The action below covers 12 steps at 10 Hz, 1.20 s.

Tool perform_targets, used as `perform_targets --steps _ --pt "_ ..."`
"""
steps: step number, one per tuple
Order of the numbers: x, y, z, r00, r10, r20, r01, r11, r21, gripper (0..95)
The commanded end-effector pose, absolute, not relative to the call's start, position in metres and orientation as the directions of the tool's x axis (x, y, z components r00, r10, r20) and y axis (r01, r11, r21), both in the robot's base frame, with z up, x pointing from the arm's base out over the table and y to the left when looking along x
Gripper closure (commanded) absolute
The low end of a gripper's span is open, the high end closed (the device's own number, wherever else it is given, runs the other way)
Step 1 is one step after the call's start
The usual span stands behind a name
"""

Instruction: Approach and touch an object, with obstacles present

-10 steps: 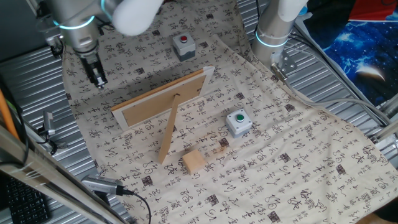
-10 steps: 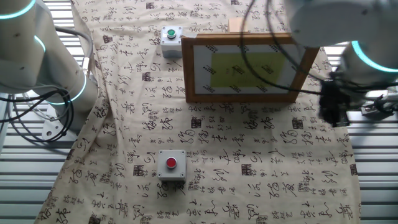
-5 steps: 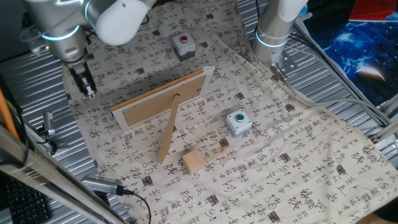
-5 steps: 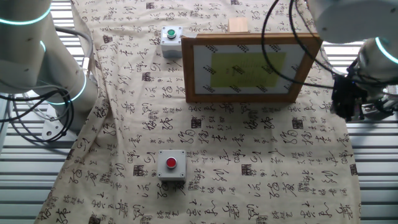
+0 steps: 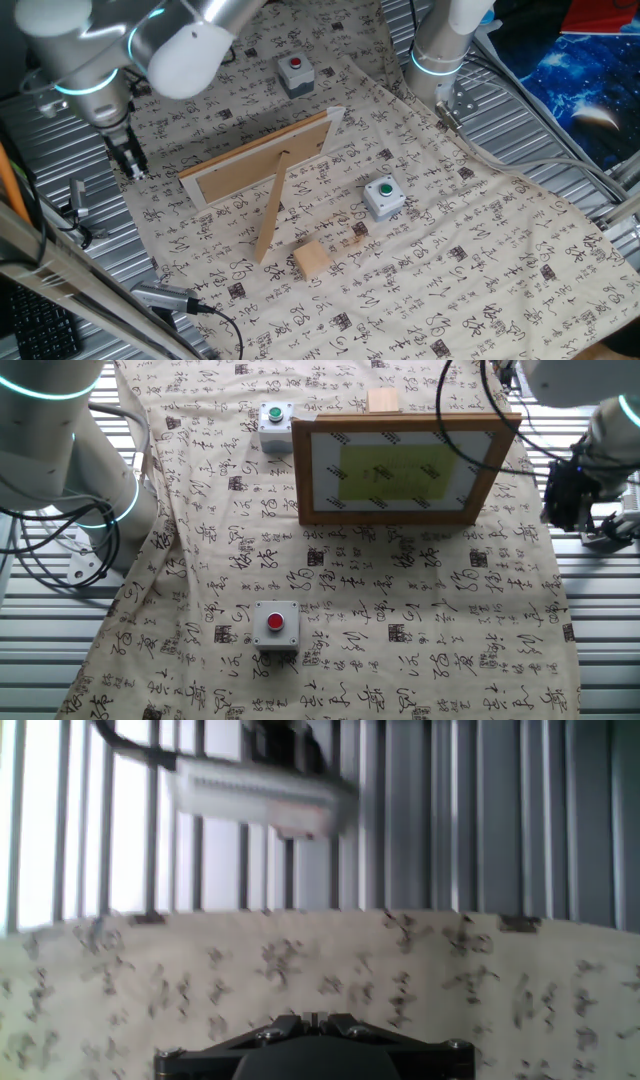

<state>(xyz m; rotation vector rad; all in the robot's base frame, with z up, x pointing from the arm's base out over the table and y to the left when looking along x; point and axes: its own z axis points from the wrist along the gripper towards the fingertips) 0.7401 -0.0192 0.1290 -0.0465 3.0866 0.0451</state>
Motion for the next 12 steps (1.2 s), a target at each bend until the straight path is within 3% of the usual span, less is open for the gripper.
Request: perform_targets --steps 1,5,12 --pt "0.747 -0.012 0.129 -0.998 -0.021 -0.052 -0.023 0.999 0.029 95.0" --pt "0.765 0.029 0.124 -0.998 0.022 -0.052 0.021 1.000 0.023 95.0" --pt "0.764 0.089 0.121 -0.995 0.078 -0.068 0.076 0.997 0.027 95.0"
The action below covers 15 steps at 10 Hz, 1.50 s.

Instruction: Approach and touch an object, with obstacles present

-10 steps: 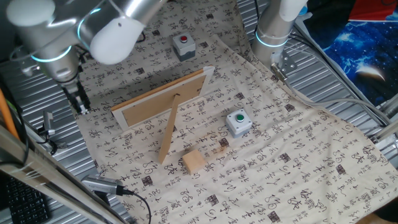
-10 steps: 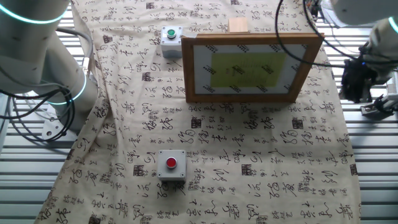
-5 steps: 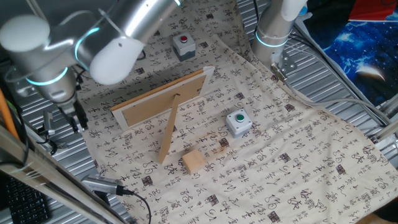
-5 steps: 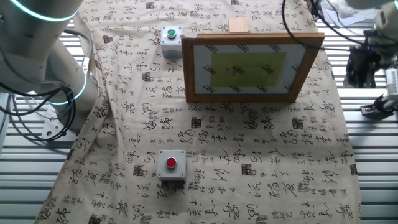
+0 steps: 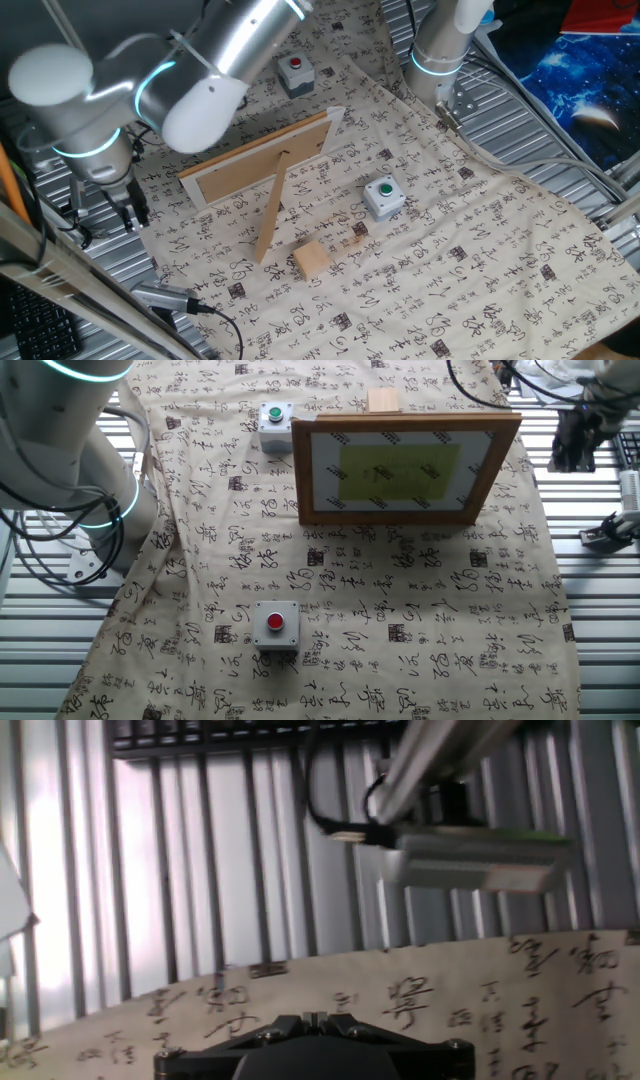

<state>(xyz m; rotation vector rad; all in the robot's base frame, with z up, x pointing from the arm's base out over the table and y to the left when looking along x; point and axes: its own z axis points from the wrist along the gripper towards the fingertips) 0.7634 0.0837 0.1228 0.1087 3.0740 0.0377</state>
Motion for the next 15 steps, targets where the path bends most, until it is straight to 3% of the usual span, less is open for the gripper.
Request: perform_targets --steps 1,15 --pt "0.764 0.091 0.120 -0.994 0.079 -0.069 0.077 0.997 0.026 95.0" --pt "0.753 0.135 0.119 -0.992 0.091 -0.085 0.088 0.995 0.041 95.0"
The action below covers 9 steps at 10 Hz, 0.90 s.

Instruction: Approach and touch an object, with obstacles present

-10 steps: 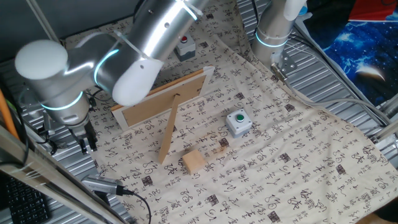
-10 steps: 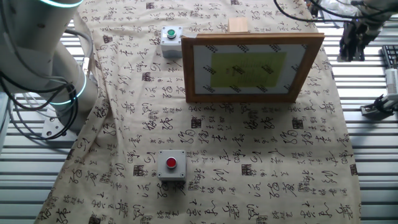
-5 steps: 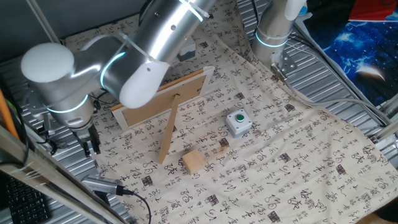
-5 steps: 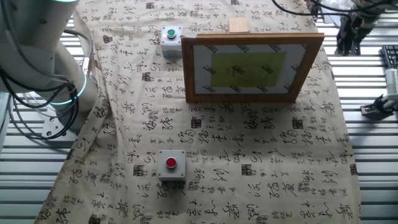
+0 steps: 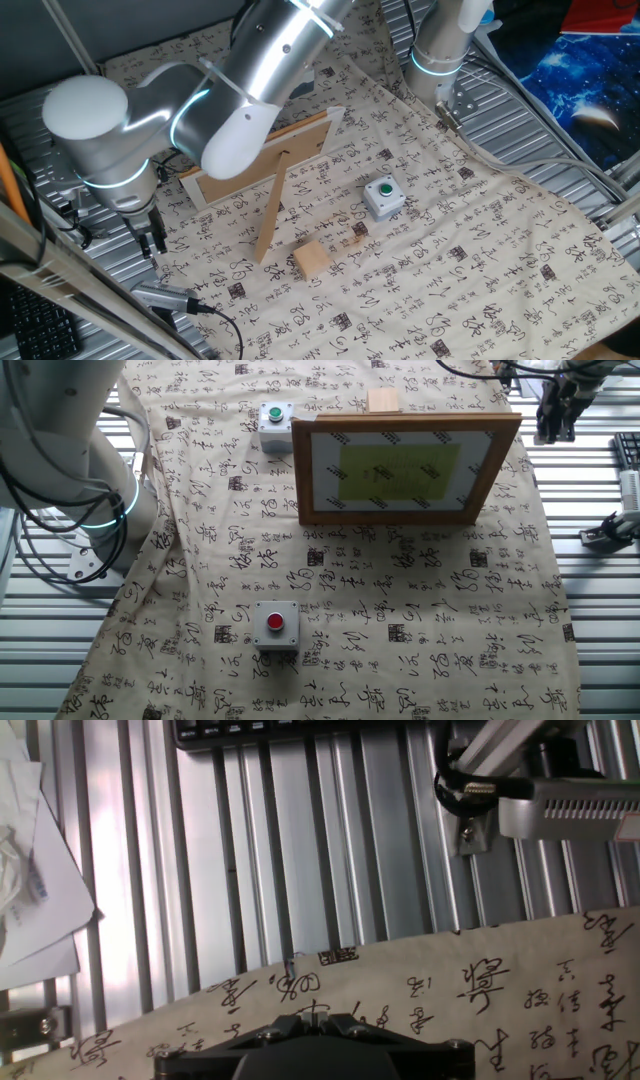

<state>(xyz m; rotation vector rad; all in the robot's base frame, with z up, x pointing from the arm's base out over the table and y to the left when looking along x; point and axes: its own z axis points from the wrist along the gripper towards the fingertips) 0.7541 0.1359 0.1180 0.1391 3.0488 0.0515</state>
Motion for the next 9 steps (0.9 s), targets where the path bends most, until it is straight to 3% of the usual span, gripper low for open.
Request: perform_targets --steps 1,9 --pt "0.753 0.136 0.119 -0.992 0.094 -0.084 0.090 0.995 0.052 95.0" --pt "0.735 0.163 0.115 -0.983 0.161 -0.088 0.156 0.986 0.056 95.0"
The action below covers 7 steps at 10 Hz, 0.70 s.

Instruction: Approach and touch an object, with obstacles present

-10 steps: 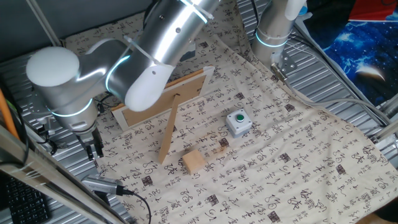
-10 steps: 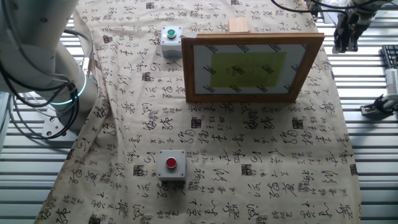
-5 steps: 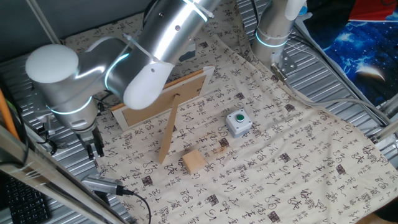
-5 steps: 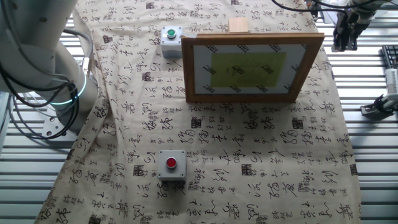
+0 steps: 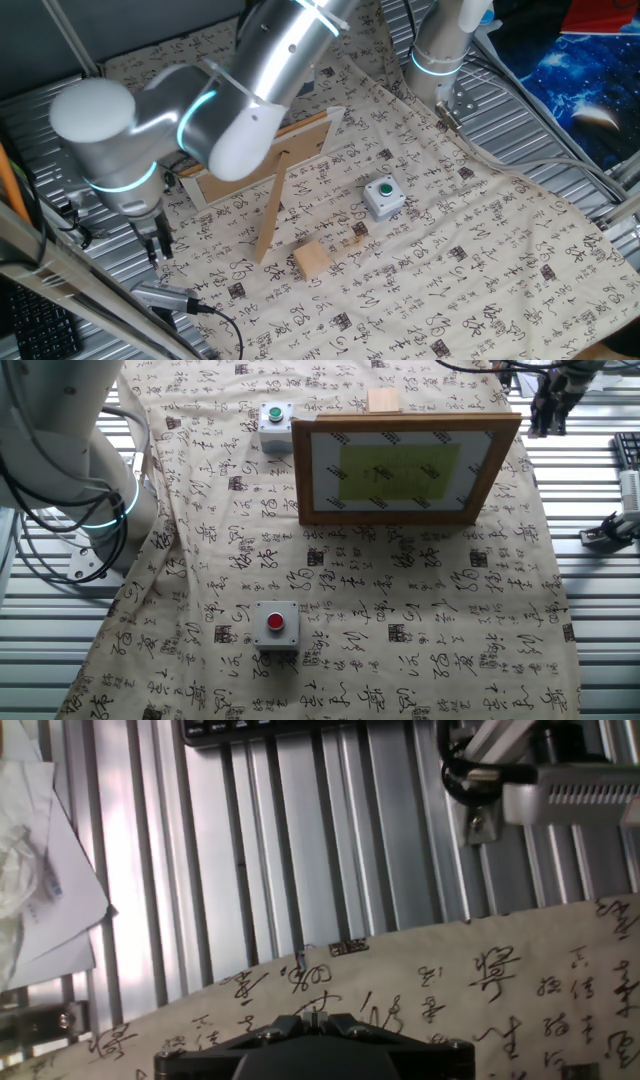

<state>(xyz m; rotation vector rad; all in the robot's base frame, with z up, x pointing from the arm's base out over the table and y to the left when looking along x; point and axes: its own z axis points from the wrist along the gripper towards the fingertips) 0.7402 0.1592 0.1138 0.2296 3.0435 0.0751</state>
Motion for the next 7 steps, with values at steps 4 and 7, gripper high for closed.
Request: perform_targets --steps 4,7 --pt "0.7307 0.1617 0.1245 -0.982 0.168 -0.083 0.163 0.985 0.061 95.0" --pt "0.7310 0.1614 0.1241 -0.983 0.166 -0.078 0.162 0.985 0.058 95.0"
